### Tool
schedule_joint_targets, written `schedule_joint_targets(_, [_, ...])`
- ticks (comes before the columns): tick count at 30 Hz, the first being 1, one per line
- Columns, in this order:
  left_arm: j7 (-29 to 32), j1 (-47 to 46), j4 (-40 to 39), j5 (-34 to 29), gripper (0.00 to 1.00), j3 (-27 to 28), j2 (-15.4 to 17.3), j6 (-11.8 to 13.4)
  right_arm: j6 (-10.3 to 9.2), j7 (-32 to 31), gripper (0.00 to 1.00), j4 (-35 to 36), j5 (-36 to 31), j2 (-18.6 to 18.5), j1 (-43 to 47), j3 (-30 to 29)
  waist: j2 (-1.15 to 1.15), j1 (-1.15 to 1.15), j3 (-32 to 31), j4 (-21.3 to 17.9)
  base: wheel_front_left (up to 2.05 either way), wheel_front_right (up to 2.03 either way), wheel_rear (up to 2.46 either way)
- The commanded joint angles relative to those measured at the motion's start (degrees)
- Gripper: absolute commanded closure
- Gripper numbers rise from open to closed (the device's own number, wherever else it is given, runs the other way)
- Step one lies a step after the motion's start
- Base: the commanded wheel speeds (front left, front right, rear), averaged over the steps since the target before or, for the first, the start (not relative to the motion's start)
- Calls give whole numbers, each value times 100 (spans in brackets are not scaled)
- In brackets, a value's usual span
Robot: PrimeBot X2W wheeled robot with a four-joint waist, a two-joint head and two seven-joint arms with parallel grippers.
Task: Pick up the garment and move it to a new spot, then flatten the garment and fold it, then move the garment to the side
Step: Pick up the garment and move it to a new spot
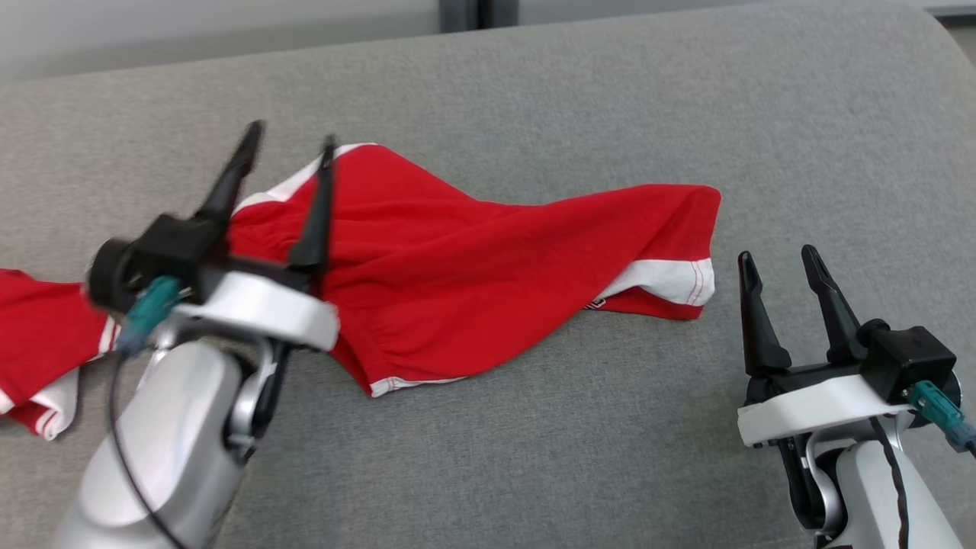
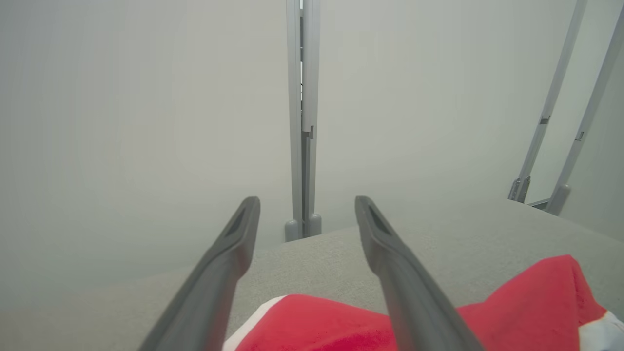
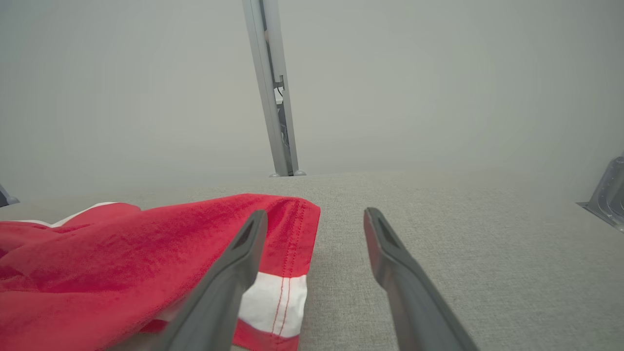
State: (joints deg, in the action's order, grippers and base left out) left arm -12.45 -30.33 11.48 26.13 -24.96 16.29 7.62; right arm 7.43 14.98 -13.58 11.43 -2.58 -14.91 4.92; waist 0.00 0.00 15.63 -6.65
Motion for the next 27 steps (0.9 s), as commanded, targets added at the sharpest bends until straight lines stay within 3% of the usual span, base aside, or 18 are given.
schedule_joint_targets(1, [-64,269,-132,85,0,167,106,122,11,30,0,-22,-36,-39,67,-26,0,0,-150,127,0,0,0])
schedule_joint_targets(5, [-137,937,-488,177,0,532,332,442,11,30,0,-78,-83,-38,183,-60,0,0,-333,230,0,0,0])
schedule_joint_targets(10, [-209,1723,-863,267,0,835,471,670,11,16,0,-114,-131,-39,375,-134,0,0,-588,345,0,0,0])
schedule_joint_targets(20, [-259,2837,-1287,189,0,1140,530,560,11,-65,0,-30,-62,-38,734,-165,0,0,-998,385,0,0,0])
schedule_joint_targets(27, [-260,3481,-1390,-74,0,1112,512,615,11,-183,0,170,-10,-39,1232,-352,0,0,-1440,439,0,0,0])
